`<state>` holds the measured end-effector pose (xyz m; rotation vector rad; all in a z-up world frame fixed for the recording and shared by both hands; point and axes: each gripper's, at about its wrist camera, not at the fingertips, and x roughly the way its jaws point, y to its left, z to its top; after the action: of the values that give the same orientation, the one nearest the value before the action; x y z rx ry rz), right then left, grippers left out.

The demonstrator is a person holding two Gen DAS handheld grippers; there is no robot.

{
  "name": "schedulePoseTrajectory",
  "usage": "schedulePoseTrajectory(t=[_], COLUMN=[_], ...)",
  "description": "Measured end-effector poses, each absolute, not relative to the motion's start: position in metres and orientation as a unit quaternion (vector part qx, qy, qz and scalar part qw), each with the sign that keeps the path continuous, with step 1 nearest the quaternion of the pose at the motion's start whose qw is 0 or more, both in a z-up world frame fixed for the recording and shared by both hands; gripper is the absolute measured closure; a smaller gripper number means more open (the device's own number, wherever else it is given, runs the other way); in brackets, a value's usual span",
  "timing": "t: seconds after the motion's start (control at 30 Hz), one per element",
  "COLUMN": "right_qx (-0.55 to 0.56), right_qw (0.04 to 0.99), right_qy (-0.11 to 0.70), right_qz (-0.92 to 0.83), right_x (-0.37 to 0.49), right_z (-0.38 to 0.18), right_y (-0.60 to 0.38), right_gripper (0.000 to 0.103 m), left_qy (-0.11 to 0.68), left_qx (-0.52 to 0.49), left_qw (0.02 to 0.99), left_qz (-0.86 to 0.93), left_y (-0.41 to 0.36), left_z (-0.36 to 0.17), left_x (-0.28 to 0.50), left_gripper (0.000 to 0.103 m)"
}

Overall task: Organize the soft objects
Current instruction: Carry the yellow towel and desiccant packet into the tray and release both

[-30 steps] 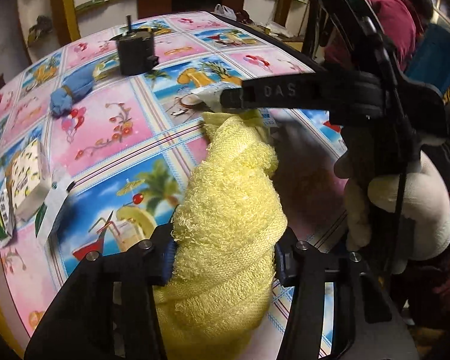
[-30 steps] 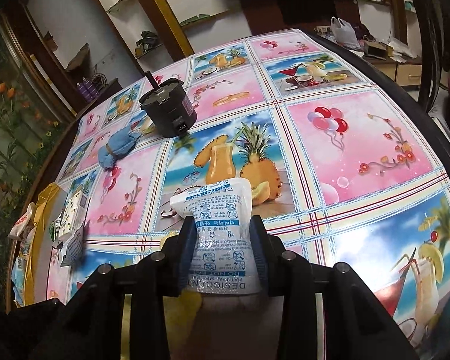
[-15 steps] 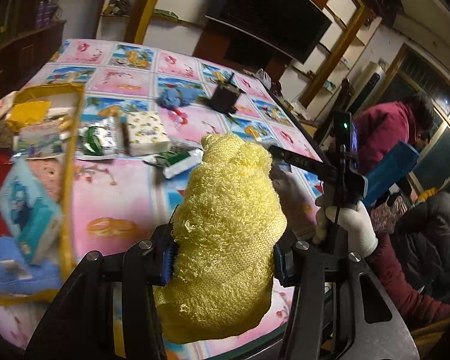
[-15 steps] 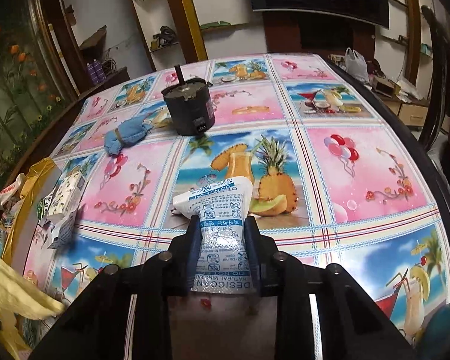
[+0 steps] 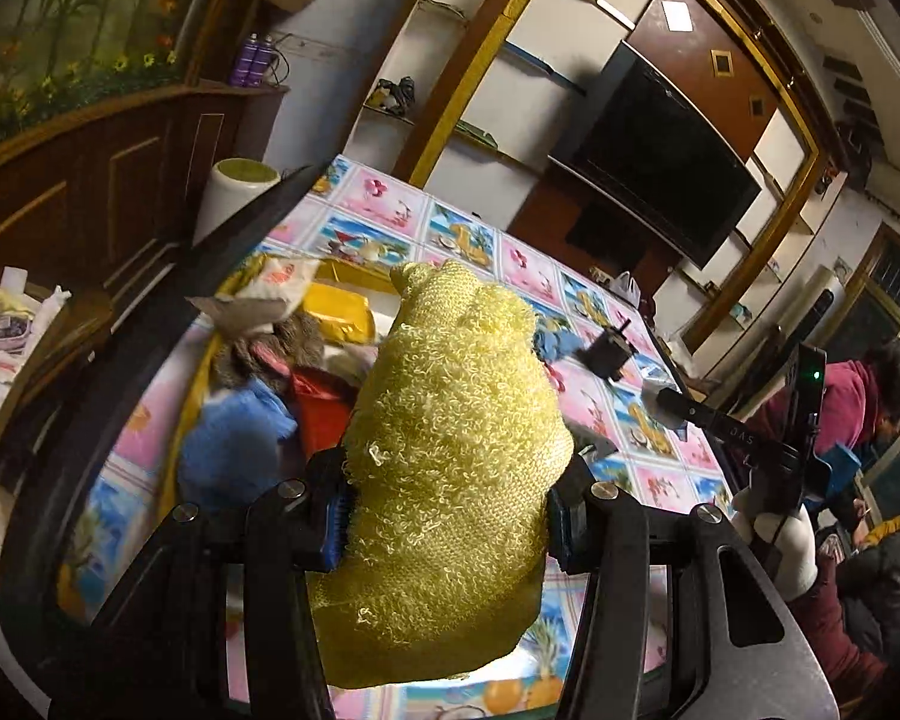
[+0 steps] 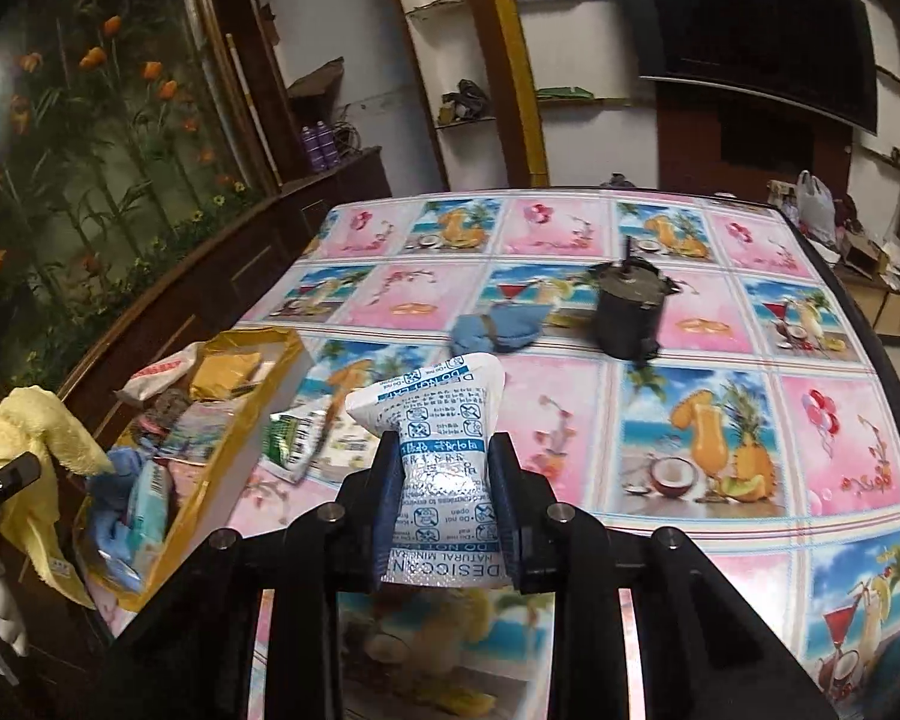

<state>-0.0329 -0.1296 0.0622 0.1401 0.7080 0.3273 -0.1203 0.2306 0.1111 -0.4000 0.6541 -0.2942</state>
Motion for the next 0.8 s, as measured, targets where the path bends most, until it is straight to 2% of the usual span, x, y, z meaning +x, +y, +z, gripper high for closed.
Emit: schedulePoseTrajectory(t=[0.2, 0.4, 0.6, 0.67, 0.8], right_qx=[0.066, 0.050, 0.024, 0.029, 0.057], right_qw=[0.899, 0.878, 0.874, 0.869, 0.861], right_qy=[0.371, 0.401, 0.421, 0.432, 0.443], right_qz=[0.222, 0.255, 0.240, 0.237, 0.244], right_x=[-0.007, 0.025, 0.061, 0.071, 0.074], right_z=[0.074, 0.072, 0.052, 0.041, 0.030], right_y=[-0.051, 0.031, 0.083, 0.091, 0.085], right_gripper=[0.075, 0.075, 0.072, 0.067, 0.066], left_qy=[0.330, 0.399, 0.389, 0.382, 0.366], left_qx=[-0.191, -0.234, -0.269, -0.277, -0.287], left_qw=[0.915, 0.881, 0.875, 0.875, 0.880], left_qz=[-0.132, -0.101, -0.106, -0.107, -0.099], left_y=[0.243, 0.260, 0.278, 0.283, 0.291], left_z=[0.106, 0.068, 0.062, 0.064, 0.067], left_x=[-0.086, -0.039, -0.053, -0.062, -0.081], left_gripper=[0.053, 0.050, 0.047, 0.047, 0.045])
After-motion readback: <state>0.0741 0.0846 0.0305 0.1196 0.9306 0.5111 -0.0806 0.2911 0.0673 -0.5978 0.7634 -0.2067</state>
